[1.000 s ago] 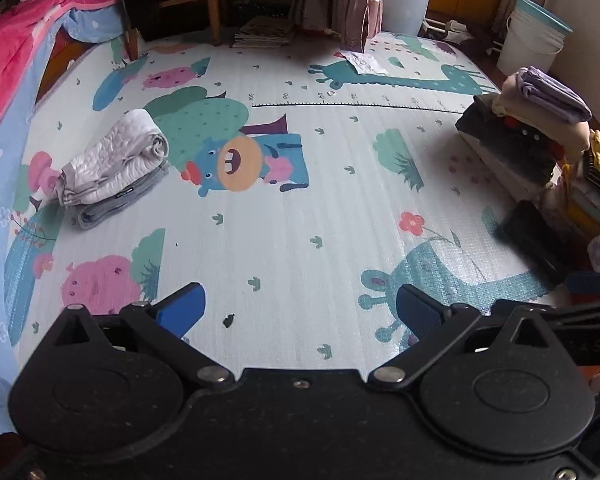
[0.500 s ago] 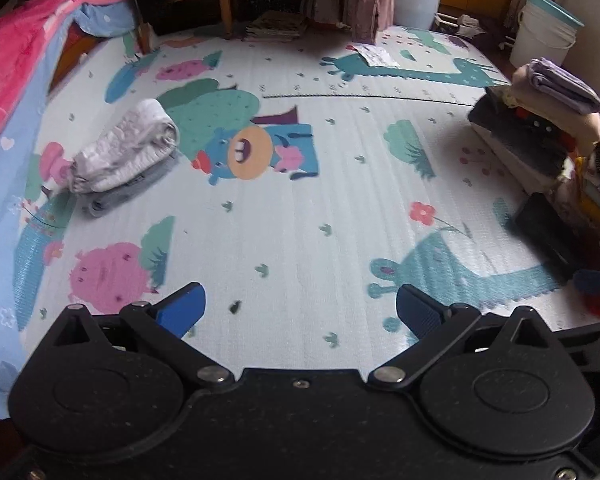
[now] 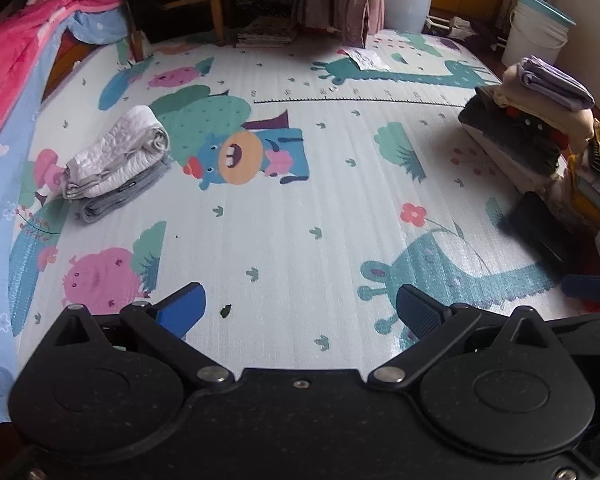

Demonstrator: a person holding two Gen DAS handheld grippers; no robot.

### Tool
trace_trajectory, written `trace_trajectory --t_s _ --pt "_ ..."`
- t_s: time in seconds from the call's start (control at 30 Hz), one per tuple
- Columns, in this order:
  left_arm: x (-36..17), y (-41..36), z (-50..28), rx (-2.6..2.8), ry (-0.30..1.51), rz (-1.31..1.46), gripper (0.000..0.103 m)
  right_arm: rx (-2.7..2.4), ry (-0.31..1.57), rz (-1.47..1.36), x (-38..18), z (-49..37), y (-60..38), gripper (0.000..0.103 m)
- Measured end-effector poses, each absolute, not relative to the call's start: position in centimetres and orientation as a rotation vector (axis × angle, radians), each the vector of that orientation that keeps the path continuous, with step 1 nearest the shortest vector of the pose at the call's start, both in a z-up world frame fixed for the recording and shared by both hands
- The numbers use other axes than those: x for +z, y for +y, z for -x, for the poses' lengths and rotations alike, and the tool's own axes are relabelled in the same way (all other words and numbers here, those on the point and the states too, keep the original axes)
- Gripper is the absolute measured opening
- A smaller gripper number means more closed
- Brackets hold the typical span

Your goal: Fold clothes

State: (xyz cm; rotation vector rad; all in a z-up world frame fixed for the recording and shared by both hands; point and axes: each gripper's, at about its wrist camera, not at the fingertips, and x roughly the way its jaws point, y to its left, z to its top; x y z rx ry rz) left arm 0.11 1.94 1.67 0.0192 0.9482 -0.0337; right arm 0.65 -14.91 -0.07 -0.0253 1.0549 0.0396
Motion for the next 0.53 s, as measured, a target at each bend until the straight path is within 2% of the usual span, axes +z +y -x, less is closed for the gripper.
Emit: trace_trajectory --t_s 0.53 --pt "1.05 2.09 -0.15 -0.032 0.936 -0.029 0.102 0.018 1.061 -0.009 -0.17 -0.93 -15.76 0.103"
